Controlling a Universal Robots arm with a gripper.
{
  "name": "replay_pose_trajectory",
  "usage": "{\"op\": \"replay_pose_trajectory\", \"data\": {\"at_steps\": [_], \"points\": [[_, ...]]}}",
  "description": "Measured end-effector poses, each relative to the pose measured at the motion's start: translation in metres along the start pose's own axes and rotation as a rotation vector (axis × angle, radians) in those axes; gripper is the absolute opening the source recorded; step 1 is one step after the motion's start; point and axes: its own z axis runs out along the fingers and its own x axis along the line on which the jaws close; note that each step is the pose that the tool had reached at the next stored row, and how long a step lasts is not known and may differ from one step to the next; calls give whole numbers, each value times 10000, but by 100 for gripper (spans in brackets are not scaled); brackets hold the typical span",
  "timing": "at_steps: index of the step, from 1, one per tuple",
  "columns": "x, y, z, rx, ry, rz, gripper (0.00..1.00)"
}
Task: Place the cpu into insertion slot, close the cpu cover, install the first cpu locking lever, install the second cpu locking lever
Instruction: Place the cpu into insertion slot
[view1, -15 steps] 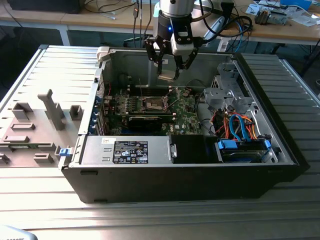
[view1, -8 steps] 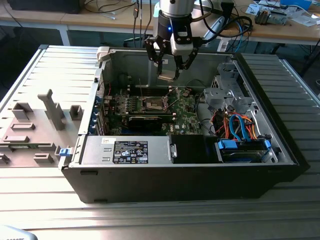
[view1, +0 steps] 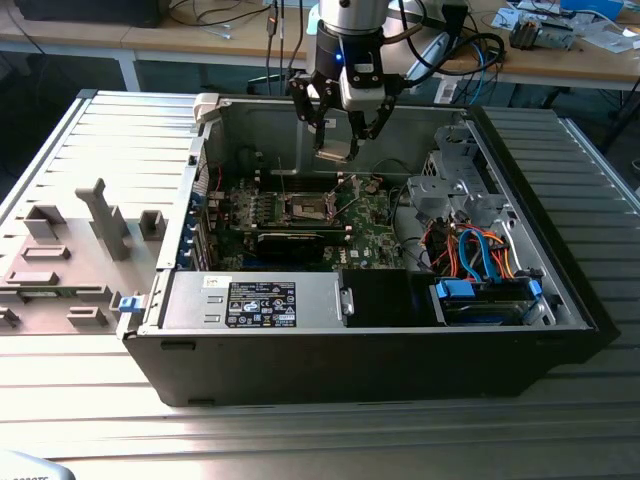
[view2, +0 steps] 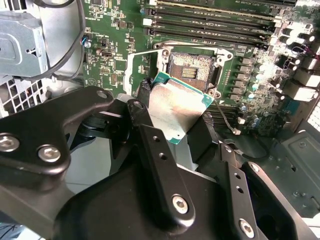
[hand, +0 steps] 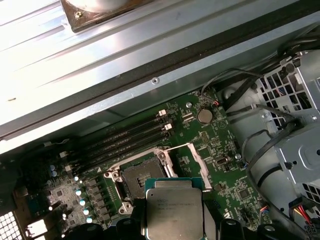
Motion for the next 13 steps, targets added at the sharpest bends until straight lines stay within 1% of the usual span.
{"op": "replay_pose_trajectory", "data": {"at_steps": [13], "points": [[0,0,0,1,-4,225,54]]}}
